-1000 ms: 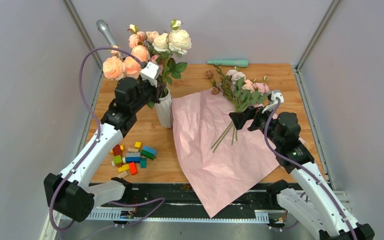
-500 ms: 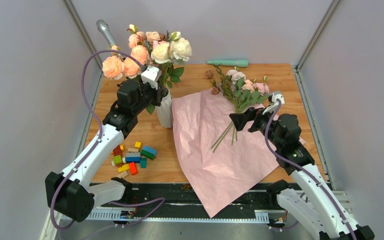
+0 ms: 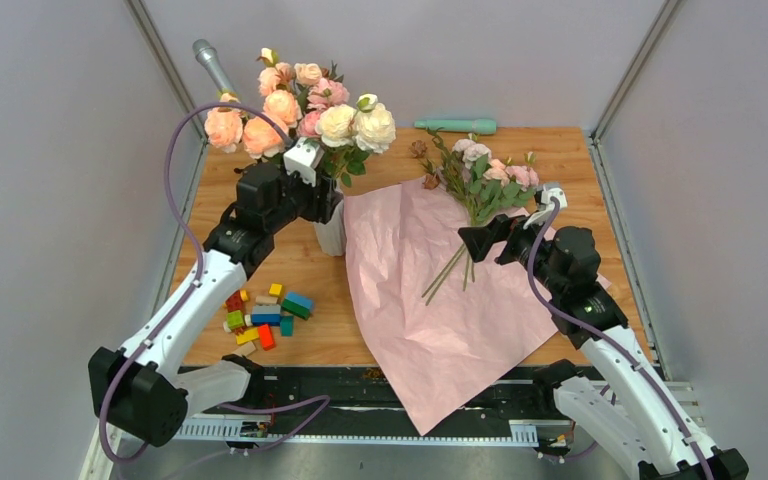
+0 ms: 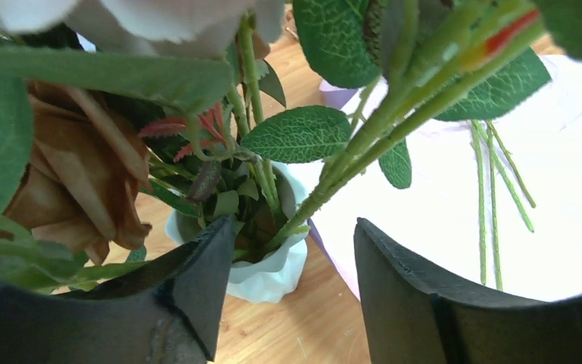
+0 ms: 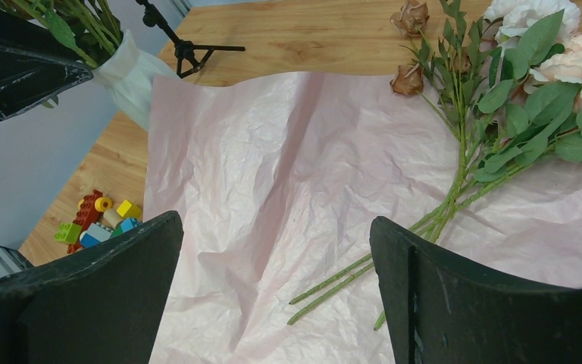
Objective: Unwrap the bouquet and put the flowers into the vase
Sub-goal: Insert the fake flower into the vase.
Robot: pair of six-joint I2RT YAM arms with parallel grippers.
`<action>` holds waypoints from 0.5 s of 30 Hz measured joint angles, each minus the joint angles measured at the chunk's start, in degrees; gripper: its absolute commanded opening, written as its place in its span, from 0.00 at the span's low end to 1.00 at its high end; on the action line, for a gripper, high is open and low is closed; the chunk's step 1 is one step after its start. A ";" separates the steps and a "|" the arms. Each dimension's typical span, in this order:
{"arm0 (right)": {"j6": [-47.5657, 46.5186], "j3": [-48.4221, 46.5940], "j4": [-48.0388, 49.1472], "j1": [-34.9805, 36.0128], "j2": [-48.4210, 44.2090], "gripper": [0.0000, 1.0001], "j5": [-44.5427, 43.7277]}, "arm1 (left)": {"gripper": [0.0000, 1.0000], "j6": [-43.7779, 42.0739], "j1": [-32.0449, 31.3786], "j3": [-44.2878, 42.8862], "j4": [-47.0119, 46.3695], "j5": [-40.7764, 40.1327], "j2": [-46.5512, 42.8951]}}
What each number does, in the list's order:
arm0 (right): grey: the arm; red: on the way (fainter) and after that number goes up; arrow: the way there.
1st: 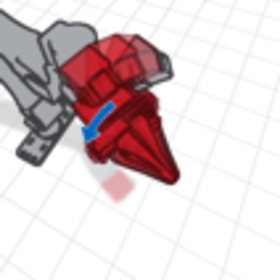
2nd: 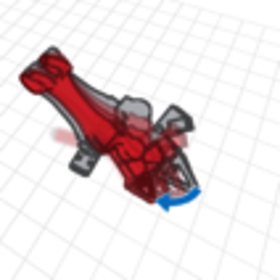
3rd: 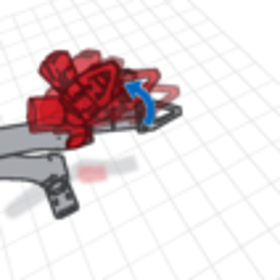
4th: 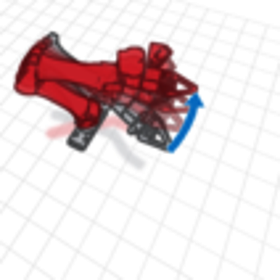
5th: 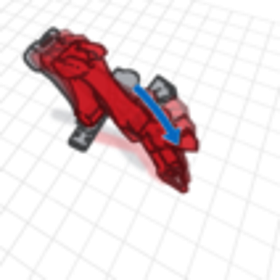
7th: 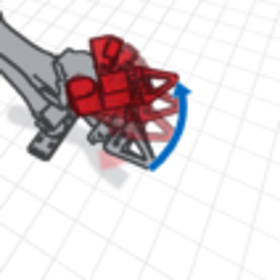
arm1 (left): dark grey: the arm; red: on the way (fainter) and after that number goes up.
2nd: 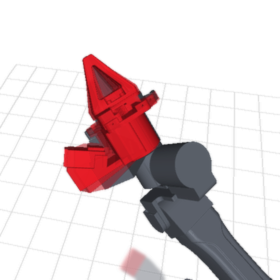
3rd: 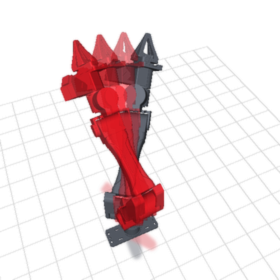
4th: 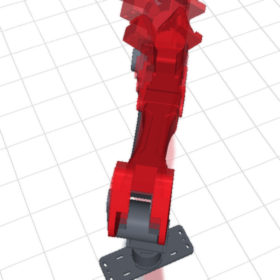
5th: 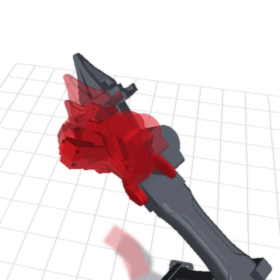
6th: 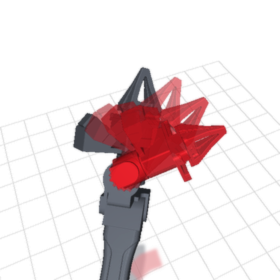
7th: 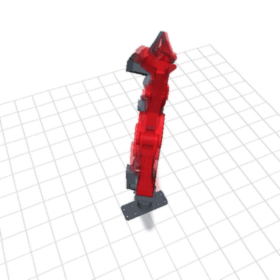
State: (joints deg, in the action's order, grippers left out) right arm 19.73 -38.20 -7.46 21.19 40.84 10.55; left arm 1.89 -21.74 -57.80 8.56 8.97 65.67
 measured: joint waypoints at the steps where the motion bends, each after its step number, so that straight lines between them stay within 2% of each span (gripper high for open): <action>1: 0.00 0.00 -0.02 0.00 0.00 0.95 0.00 | 0.75 0.24 0.00 0.00 0.66 0.17 -0.26; 7: 0.02 0.00 -0.48 0.00 0.00 0.95 0.00 | 0.96 0.68 -0.02 -0.55 4.37 1.49 -2.43; 9: 0.02 0.00 -0.61 0.00 0.00 0.95 0.00 | 0.99 0.90 -0.02 -1.36 5.75 1.95 -3.04; 15: 0.02 0.00 -1.36 0.00 -0.07 0.95 -0.02 | 1.00 1.27 0.00 -3.87 9.81 4.37 -5.88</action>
State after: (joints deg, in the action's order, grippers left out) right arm 19.75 -38.20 -8.82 21.19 40.77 10.52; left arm 3.16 -21.74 -61.67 18.37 13.34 59.79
